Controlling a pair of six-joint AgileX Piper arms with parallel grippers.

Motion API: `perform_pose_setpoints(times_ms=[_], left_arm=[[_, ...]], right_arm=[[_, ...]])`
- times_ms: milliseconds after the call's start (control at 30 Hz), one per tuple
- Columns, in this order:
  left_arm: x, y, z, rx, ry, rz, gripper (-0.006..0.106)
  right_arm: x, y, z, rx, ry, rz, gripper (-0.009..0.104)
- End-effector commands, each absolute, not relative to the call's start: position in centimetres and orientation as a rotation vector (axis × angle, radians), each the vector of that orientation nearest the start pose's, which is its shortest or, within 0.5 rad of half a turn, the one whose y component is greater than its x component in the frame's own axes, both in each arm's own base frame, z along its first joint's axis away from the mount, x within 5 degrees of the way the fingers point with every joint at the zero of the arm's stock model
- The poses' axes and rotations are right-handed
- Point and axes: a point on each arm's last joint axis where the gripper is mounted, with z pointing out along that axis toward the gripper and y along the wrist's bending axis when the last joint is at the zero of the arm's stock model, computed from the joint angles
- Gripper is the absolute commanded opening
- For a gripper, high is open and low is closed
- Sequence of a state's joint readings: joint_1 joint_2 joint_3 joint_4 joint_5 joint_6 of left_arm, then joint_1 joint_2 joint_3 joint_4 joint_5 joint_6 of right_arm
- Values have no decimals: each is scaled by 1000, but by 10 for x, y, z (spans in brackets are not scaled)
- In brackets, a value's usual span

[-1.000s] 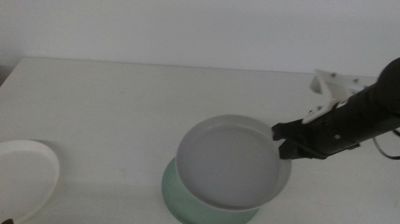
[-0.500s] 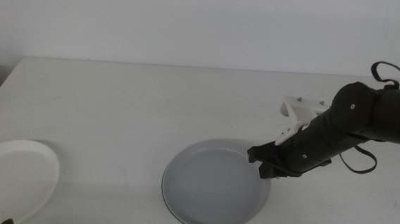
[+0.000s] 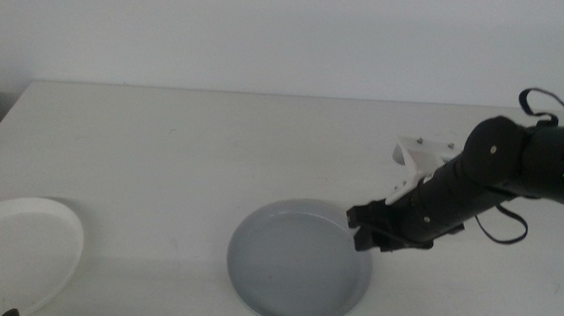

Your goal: Stack the three bowls on top of each other.

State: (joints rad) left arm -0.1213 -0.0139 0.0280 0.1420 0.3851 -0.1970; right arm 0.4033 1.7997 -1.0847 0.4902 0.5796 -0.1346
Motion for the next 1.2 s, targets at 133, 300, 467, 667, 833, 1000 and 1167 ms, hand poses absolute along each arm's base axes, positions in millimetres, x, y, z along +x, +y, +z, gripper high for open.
perform_pose_setpoints(times_ms=[133, 300, 467, 667, 833, 1000, 1167], left_arm=[[53, -2, 179, 15, 1789, -96, 105], [53, -2, 179, 15, 1789, -96, 105], [53, -2, 179, 15, 1789, -96, 105], [53, -2, 179, 15, 1789, -96, 105], [53, -2, 179, 15, 1789, -96, 105], [53, -2, 179, 15, 1789, -96, 105], [53, -2, 179, 15, 1789, -96, 105]], right_arm=[[313, 162, 262, -378, 2559, 605, 57], [286, 151, 318, -509, 2382, 594, 58], [242, 135, 347, -611, 2301, 592, 55], [183, 110, 352, -645, 2210, 575, 54], [134, 90, 357, -658, 2122, 582, 54], [97, 74, 364, -631, 2025, 588, 54], [84, 65, 368, -607, 1987, 544, 54]])
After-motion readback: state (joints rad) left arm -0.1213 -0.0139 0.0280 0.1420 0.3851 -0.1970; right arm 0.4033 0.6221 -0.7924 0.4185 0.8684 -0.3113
